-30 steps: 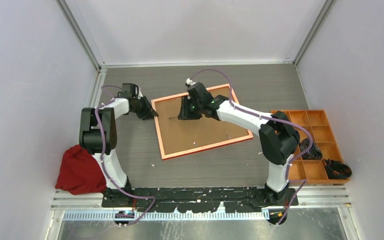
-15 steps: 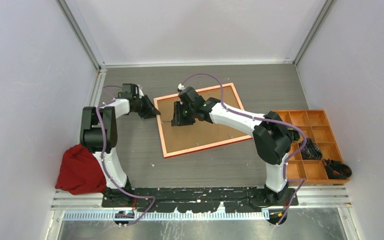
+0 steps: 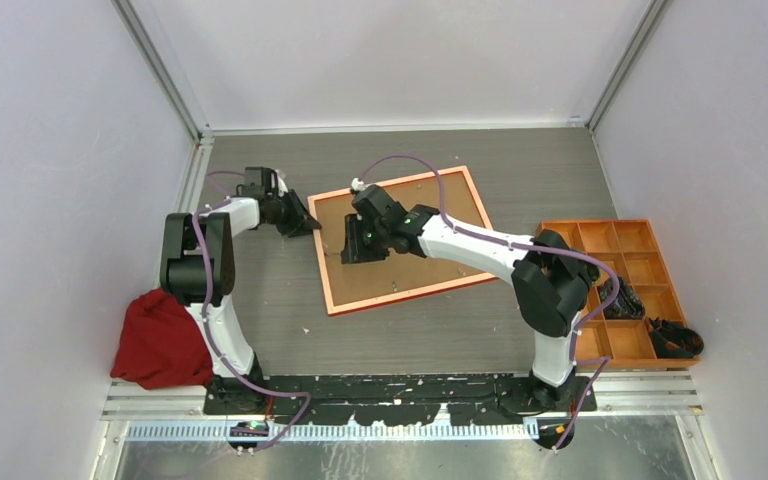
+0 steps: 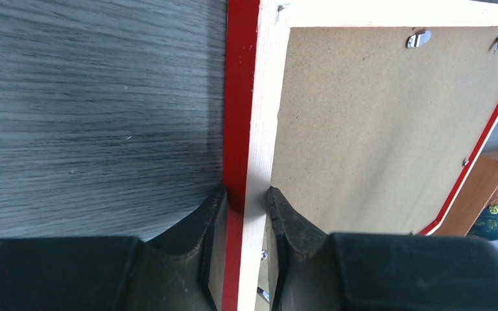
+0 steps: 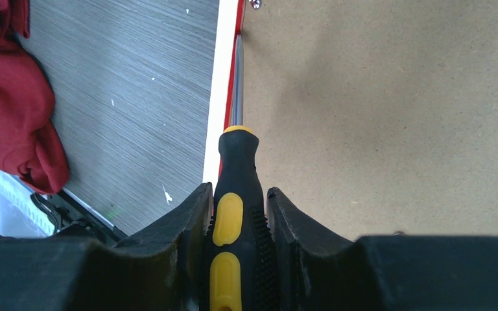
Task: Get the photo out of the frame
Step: Adjust the photo frame at the center of the board.
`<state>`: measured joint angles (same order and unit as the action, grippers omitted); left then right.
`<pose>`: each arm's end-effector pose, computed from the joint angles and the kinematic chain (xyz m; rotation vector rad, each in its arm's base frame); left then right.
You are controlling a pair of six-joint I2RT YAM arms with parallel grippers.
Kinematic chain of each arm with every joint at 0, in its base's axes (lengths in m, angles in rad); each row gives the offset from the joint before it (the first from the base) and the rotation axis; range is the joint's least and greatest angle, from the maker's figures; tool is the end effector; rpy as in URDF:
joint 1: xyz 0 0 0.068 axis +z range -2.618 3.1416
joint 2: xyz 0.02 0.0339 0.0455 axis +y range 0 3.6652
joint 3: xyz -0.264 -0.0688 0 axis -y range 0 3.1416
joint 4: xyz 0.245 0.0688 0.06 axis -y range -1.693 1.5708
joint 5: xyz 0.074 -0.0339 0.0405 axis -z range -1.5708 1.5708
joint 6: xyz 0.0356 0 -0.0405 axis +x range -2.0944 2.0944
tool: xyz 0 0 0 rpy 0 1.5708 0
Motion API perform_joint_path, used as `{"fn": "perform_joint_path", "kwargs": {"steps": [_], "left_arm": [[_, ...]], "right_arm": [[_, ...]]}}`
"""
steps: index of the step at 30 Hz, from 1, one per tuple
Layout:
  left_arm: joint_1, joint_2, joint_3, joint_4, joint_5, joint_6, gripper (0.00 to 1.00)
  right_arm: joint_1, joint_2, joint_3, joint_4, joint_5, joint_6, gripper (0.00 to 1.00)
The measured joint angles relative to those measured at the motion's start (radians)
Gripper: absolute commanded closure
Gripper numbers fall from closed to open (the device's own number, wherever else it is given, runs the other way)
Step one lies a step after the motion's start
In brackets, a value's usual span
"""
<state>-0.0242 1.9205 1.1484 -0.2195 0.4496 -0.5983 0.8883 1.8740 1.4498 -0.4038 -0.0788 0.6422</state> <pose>0.3854 -0.0248 0.1448 -0.5689 2.5556 -0.8070 0.2633 0.3284 0.2387 -0.3523 2.5293 0.7615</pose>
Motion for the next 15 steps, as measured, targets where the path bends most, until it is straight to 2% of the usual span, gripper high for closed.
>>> {"fn": "perform_joint_path", "kwargs": {"steps": [15], "left_arm": [[0.000,0.000,0.000,0.000,0.000,0.003,1.00]], "right_arm": [[0.116,-0.005,-0.124,0.022,0.099,-0.119,0.99]]}}
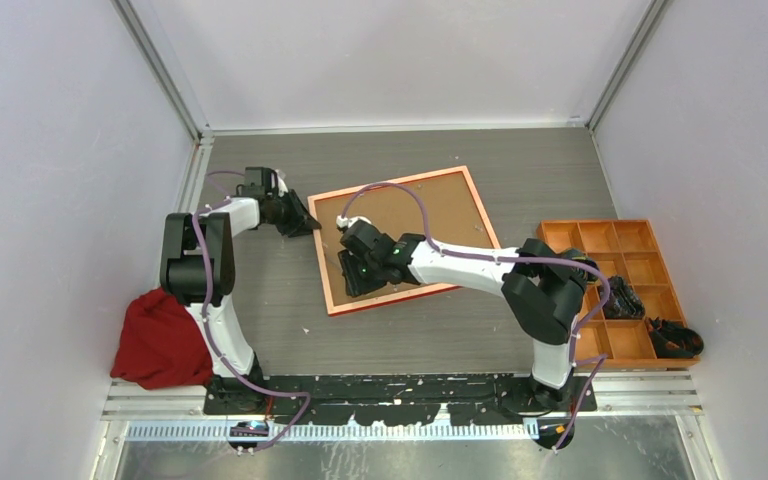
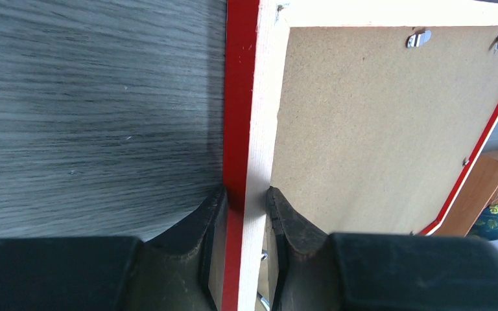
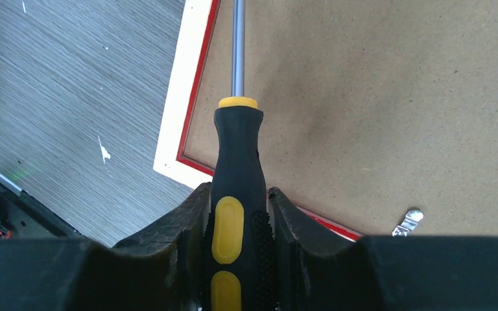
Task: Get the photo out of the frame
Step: Adjust the photo frame at the center of the board, then release the photo frame item from the photo frame.
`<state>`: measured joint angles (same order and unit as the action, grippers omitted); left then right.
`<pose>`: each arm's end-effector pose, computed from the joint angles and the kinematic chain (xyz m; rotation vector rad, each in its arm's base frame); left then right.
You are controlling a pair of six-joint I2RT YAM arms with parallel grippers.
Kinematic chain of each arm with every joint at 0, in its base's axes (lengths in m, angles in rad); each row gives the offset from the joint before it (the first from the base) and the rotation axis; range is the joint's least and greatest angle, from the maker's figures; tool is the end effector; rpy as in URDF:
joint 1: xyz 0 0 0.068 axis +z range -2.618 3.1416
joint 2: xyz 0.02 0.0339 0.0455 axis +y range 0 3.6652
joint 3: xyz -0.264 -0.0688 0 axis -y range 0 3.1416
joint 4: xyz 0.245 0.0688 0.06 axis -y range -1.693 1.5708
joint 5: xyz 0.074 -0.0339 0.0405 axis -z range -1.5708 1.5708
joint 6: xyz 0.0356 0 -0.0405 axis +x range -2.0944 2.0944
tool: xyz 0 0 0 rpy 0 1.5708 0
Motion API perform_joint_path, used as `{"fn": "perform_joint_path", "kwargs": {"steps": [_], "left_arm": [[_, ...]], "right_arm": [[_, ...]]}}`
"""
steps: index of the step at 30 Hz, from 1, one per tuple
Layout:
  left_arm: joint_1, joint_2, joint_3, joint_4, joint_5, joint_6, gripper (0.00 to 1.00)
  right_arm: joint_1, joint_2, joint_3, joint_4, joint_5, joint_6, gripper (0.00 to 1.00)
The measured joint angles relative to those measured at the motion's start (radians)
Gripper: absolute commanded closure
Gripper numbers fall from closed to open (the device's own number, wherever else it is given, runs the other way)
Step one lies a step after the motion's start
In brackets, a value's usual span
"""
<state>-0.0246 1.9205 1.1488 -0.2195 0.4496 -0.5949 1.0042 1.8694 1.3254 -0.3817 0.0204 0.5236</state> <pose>0.3855 -0.0250 0.1449 -0.5637 2.5558 -0.8060 0.2176 0.3407 0.2028 -0.6105 2.5289 0.5823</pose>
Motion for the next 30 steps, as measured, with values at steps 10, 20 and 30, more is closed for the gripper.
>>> {"fn": "perform_joint_path", "kwargs": {"steps": [10,20,30], "left_arm": [[0.000,0.000,0.000,0.000,0.001,0.000,1.00],[-0.002,0.000,0.000,0.000,0.003,0.002,1.00],[-0.014,0.007,0.000,0.053,-0.013,0.006,1.00]], "right_arm": [[0.004,0.012,0.021,-0.010,-0.023,-0.024,0.99],[0.036,0.143,0.137,-0.077,0.027,0.000,0.99],[0.058,0.249,0.294,-0.220,0.084,0.006,0.99]]}}
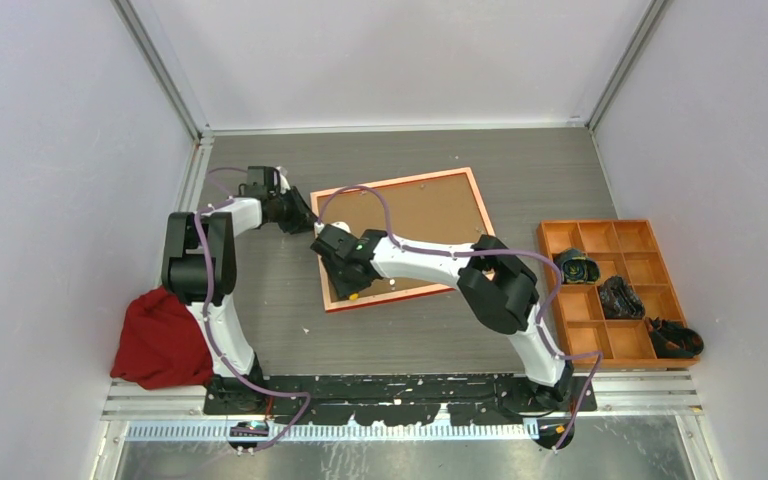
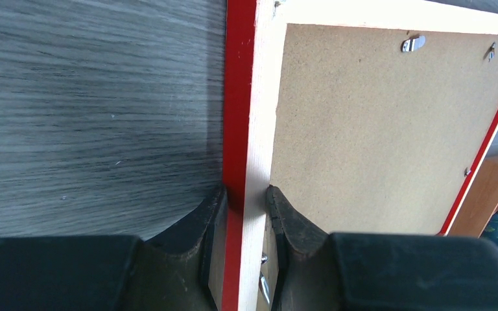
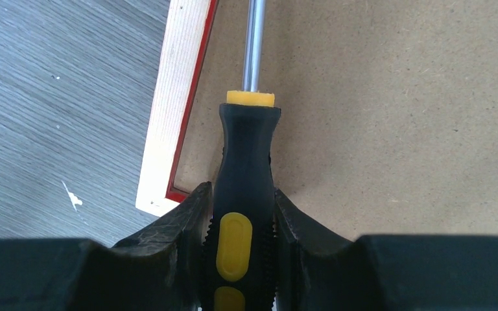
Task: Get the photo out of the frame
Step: Release the photo frame item from the photo frame.
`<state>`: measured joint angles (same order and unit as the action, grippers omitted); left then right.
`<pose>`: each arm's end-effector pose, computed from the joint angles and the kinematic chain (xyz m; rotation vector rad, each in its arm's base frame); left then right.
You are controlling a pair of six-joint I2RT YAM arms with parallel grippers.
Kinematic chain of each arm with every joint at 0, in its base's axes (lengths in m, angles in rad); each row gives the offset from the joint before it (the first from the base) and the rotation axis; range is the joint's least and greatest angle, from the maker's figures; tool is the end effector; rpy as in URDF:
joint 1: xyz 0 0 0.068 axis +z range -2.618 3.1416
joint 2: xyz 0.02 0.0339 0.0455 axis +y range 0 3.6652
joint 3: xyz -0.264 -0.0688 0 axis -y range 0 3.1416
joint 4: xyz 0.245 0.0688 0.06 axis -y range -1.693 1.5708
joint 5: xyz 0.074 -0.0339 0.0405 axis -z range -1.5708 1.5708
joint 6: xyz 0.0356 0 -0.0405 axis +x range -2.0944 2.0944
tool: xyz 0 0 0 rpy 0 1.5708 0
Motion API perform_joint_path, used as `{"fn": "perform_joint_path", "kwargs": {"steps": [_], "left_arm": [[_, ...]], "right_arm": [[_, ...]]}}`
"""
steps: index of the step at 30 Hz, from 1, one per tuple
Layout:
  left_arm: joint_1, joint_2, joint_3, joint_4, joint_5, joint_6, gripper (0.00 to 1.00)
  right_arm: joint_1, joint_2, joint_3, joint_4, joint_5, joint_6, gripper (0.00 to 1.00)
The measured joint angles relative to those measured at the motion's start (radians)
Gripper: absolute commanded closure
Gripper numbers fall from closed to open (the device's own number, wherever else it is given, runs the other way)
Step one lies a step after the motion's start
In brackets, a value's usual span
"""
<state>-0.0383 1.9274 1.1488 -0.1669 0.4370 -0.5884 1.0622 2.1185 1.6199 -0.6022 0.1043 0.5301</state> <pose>0.3900 -0.0300 0.1454 -0.5197 2.5198 -0.7978 0.2228 0.3920 0.1769 -0.6815 2.6298 0.3656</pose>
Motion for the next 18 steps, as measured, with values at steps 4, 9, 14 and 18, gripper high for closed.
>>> {"fn": "perform_joint_path", "kwargs": {"steps": [4,9,14,18], "left_arm": [[-0.002,0.000,0.000,0.004,-0.004,0.003,1.00],[-0.007,0.000,0.000,0.014,-0.016,0.007,1.00],[-0.009,0.000,0.000,0.019,-0.019,0.013,1.00],[-0.013,0.000,0.000,0.027,-0.025,0.014,1.00]], "right_arm": [[0.003,0.019,0.039,-0.039,0.010,0.007,1.00],[-0.005,0.053,0.105,-0.094,-0.015,0.053,0.99],[-0.043,0.066,0.127,-0.101,-0.144,0.164,1.00],[-0.081,0.066,0.126,-0.081,-0.260,0.249,1.00]]}}
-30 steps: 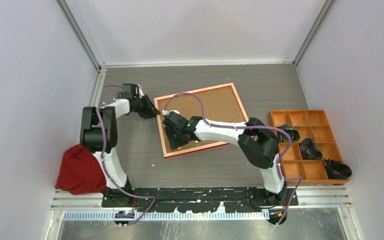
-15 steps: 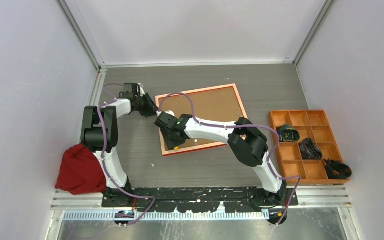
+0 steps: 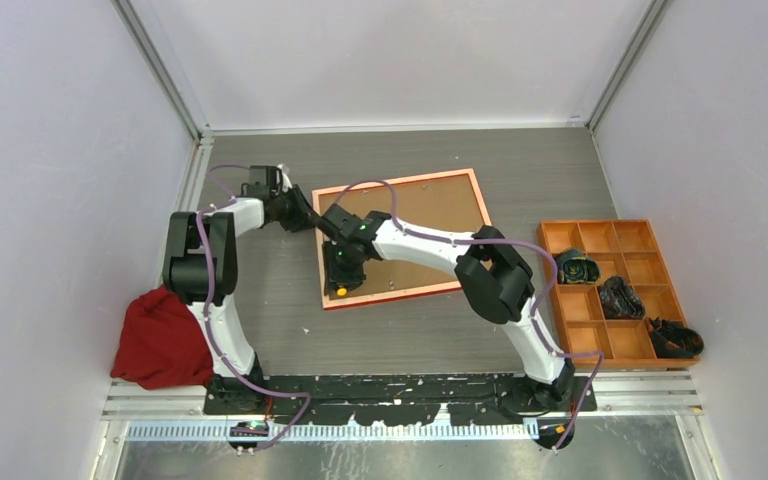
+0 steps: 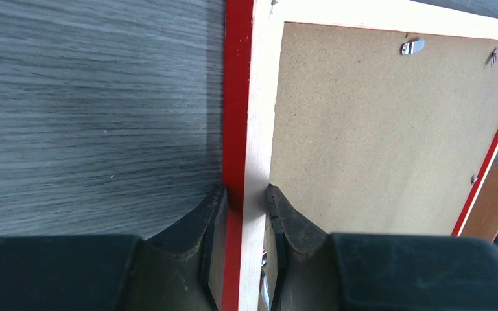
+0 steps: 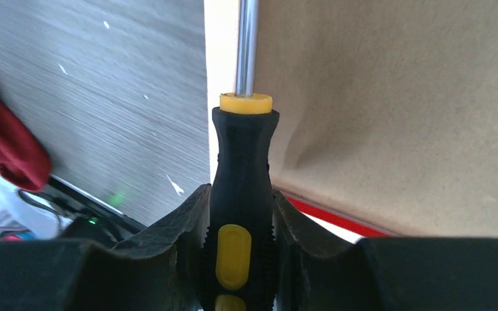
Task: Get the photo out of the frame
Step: Release the photo frame item from the photo frame.
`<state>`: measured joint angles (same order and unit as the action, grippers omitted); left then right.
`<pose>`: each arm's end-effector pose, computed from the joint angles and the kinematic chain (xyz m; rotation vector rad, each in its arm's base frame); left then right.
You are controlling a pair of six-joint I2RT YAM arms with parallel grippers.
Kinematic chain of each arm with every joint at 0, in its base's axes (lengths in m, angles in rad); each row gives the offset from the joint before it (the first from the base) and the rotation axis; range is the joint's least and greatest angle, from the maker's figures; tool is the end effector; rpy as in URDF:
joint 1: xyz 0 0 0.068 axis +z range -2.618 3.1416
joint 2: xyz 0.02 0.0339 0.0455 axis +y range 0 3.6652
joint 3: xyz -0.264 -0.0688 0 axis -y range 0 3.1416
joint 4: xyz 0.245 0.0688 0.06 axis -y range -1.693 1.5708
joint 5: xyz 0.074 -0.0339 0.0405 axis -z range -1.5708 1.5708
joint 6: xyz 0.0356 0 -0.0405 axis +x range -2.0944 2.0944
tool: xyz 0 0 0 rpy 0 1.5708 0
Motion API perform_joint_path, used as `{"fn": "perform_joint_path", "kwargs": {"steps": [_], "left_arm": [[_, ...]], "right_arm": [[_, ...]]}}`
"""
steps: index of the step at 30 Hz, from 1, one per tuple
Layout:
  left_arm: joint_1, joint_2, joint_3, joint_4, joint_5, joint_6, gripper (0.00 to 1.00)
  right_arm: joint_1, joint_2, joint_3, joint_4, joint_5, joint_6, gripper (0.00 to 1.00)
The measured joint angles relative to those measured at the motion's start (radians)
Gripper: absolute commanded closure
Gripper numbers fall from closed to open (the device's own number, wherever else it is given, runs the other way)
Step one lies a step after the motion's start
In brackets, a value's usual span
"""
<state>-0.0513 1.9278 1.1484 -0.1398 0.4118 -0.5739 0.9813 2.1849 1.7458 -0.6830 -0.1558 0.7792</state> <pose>0.3921 -0.0344 0.1466 -0.4830 2.5001 -0.7687 0.2549 0.3910 0.1811 -0.3442 2.8824 0.6549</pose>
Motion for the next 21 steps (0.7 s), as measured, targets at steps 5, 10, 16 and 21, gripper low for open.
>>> {"fn": "perform_joint_path", "kwargs": {"steps": [5,10,16,21], "left_arm": [[-0.002,0.000,-0.002,0.006,-0.002,0.002,1.00],[-0.014,0.000,-0.003,0.013,-0.002,0.002,1.00],[-0.019,0.001,-0.003,0.021,-0.008,0.002,1.00],[-0.019,0.001,-0.003,0.021,-0.008,0.002,1.00]], "right_arm": [[-0.051,0.002,-0.002,0.070,-0.060,0.068,1.00],[-0.083,0.002,0.011,0.102,0.029,0.030,0.99],[-0.068,0.002,0.047,0.065,0.140,-0.041,0.99],[-0.073,-0.006,0.051,0.057,0.146,-0.089,0.99]]}}
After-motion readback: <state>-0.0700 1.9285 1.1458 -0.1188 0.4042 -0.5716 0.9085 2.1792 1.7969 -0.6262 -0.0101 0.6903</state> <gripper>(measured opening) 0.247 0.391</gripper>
